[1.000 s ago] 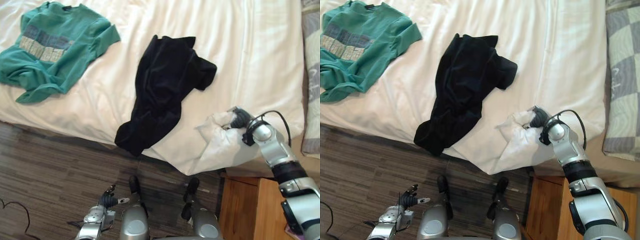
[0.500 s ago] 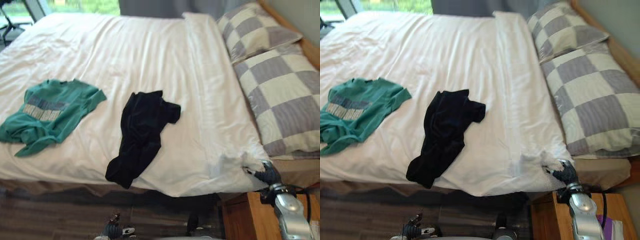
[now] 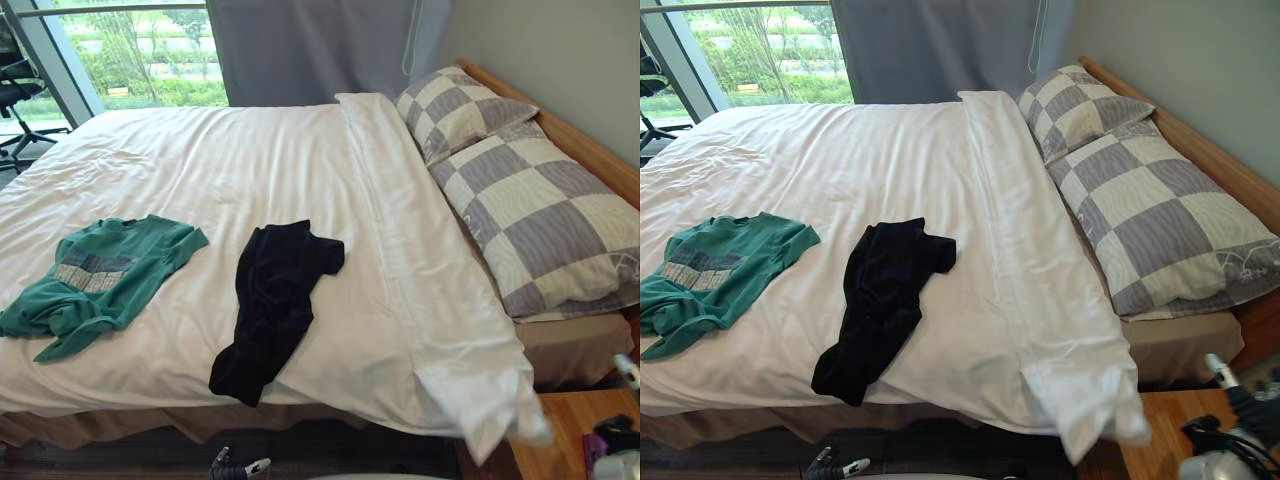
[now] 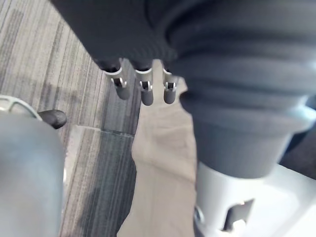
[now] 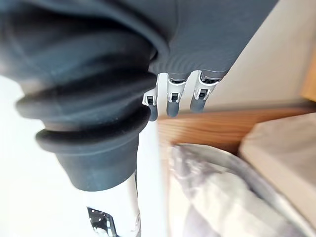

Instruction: Tidy the bed and pick cloth on bed and put in laundry

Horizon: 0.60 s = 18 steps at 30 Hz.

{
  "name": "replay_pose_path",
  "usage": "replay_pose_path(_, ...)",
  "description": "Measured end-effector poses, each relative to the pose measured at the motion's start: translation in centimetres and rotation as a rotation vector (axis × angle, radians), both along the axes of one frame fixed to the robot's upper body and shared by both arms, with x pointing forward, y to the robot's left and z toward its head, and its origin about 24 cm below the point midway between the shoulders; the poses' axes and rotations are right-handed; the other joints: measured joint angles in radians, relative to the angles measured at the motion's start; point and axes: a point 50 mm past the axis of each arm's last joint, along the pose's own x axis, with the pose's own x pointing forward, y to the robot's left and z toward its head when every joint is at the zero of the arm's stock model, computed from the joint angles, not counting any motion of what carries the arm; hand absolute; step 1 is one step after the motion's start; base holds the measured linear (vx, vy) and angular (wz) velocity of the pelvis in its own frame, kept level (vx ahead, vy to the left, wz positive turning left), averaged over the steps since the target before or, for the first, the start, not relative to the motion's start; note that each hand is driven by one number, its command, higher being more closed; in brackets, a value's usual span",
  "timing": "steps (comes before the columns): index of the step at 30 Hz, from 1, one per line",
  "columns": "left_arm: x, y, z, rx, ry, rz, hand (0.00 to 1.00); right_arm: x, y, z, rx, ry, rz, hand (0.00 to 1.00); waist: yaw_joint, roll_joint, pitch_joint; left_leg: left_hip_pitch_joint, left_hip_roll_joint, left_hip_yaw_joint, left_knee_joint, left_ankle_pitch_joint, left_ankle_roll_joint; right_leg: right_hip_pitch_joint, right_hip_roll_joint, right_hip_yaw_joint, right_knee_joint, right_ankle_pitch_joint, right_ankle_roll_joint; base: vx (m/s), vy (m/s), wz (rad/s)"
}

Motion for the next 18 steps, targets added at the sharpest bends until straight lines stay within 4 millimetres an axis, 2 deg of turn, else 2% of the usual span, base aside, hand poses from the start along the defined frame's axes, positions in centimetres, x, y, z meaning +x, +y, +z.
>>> replay_pose_path(2, -0.3, 0.0, 0.0, 0.002, -0.001, 0.001, 0.00, 1.1, 0.8, 2.8, -0.074, -0.137, 0.059, 1.00, -0.002, -0.003, -0.005, 0.000, 0.000, 0.000, 0.000, 0.000, 0.000, 0.002, -0.001, -0.003, -0.003, 0.000, 0.000, 0.00, 0.000, 0.00)
replay_pose_path(3, -0.3, 0.1, 0.0, 0.003, -0.003, 0.001, 0.00, 1.5, 1.1, 3.3, -0.086, -0.163, 0.080, 1.00, 0.000, -0.004, -0.006, 0.000, 0.000, -0.001, 0.000, 0.000, -0.001, 0.002, -0.001, -0.004, -0.004, 0.000, 0.000, 0.00, 0.000, 0.00)
replay_pose_path(5, -0.4, 0.1, 0.1, 0.007, -0.005, 0.001, 0.00, 3.7, 2.8, 5.2, -0.111, -0.270, 0.241, 1.00, 0.002, -0.008, -0.012, 0.001, -0.001, -0.009, 0.000, -0.001, -0.001, 0.013, -0.001, -0.015, -0.011, 0.001, 0.002, 0.00, -0.013, 0.10)
replay_pose_path(7, -0.4, 0.1, 0.1, 0.009, -0.005, 0.000, 0.00, 5.7, 4.4, 5.8, -0.103, -0.309, 0.379, 1.00, 0.004, -0.008, -0.014, 0.002, -0.001, -0.019, 0.000, -0.001, -0.002, 0.022, -0.003, -0.029, -0.014, 0.001, 0.002, 0.00, -0.010, 0.16)
replay_pose_path(8, -0.4, 0.1, 0.1, 0.011, -0.005, -0.001, 0.00, 7.4, 5.9, 6.0, -0.076, -0.323, 0.496, 1.00, 0.008, -0.008, -0.014, 0.001, -0.001, -0.027, 0.000, -0.001, -0.001, 0.026, -0.003, -0.036, -0.015, 0.000, 0.003, 0.00, -0.007, 0.15)
replay_pose_path(9, -0.4, 0.1, 0.1, 0.013, -0.004, -0.001, 0.00, 8.0, 6.5, 6.0, -0.060, -0.329, 0.541, 1.00, 0.009, -0.008, -0.014, -0.001, -0.001, -0.030, 0.000, -0.001, -0.001, 0.026, -0.004, -0.040, -0.015, 0.000, 0.003, 0.01, -0.008, 0.18)
replay_pose_path(11, 0.0, 0.2, 0.1, 0.031, -0.001, -0.046, 0.00, 10.7, 9.8, 6.1, 0.011, -0.359, 0.740, 1.00, 0.016, -0.004, -0.011, -0.031, -0.003, -0.058, 0.000, 0.000, -0.001, 0.012, -0.013, -0.065, -0.012, -0.001, 0.004, 0.00, -0.003, 0.27)
replay_pose_path(12, 0.3, 0.1, 0.1, 0.035, -0.002, -0.073, 0.00, 11.3, 10.4, 6.3, 0.021, -0.366, 0.773, 1.00, 0.021, -0.002, -0.008, -0.045, -0.005, -0.062, 0.001, 0.000, -0.001, 0.003, -0.019, -0.068, -0.011, -0.001, 0.004, -0.03, 0.013, 0.29)
replay_pose_path(13, 1.5, 0.0, 0.3, 0.047, -0.020, -0.149, 0.00, 12.5, 11.8, 6.9, 0.029, -0.383, 0.831, 1.00, 0.034, 0.008, 0.004, -0.087, -0.009, -0.074, 0.005, 0.004, 0.003, -0.039, -0.022, -0.075, 0.001, -0.001, 0.004, -0.03, 0.004, 0.35)
replay_pose_path(14, 3.2, -0.2, 0.7, 0.062, -0.051, -0.228, 0.00, 14.1, 12.7, 8.3, 0.018, -0.429, 0.865, 1.00, 0.037, 0.004, 0.038, -0.145, -0.017, -0.101, 0.013, 0.017, 0.013, -0.086, -0.035, -0.089, 0.025, -0.001, 0.004, -0.04, 0.002, 0.41)
replay_pose_path(15, 4.0, -0.4, 0.9, 0.065, -0.063, -0.255, 0.00, 14.9, 13.0, 9.3, 0.006, -0.457, 0.872, 1.00, 0.035, 0.012, 0.067, -0.174, -0.020, -0.111, 0.024, 0.020, 0.017, -0.108, -0.041, -0.092, 0.037, -0.001, 0.004, -0.08, 0.007, 0.43)
replay_pose_path(16, 6.7, -0.7, 1.9, 0.079, -0.137, -0.306, 0.00, 17.3, 13.3, 12.1, -0.035, -0.533, 0.877, 1.00, 0.036, 0.005, 0.148, -0.232, -0.032, -0.134, 0.050, 0.030, 0.030, -0.162, -0.058, -0.088, 0.058, 0.008, 0.001, -0.14, 0.031, 0.26)
replay_pose_path(17, 7.7, -0.9, 2.2, 0.080, -0.166, -0.323, 0.00, 18.3, 13.2, 13.4, -0.053, -0.557, 0.872, 1.00, 0.038, 0.012, 0.186, -0.254, -0.038, -0.141, 0.051, 0.039, 0.036, -0.184, -0.061, -0.086, 0.058, 0.020, -0.004, -0.16, 0.036, 0.26)
replay_pose_path(18, 9.5, -1.7, 2.9, 0.072, -0.217, -0.354, 0.00, 19.7, 12.9, 15.6, -0.077, -0.596, 0.852, 1.00, 0.040, 0.016, 0.252, -0.297, -0.049, -0.158, 0.049, 0.058, 0.048, -0.222, -0.071, -0.084, 0.055, 0.043, -0.009, -0.14, 0.039, 0.22)
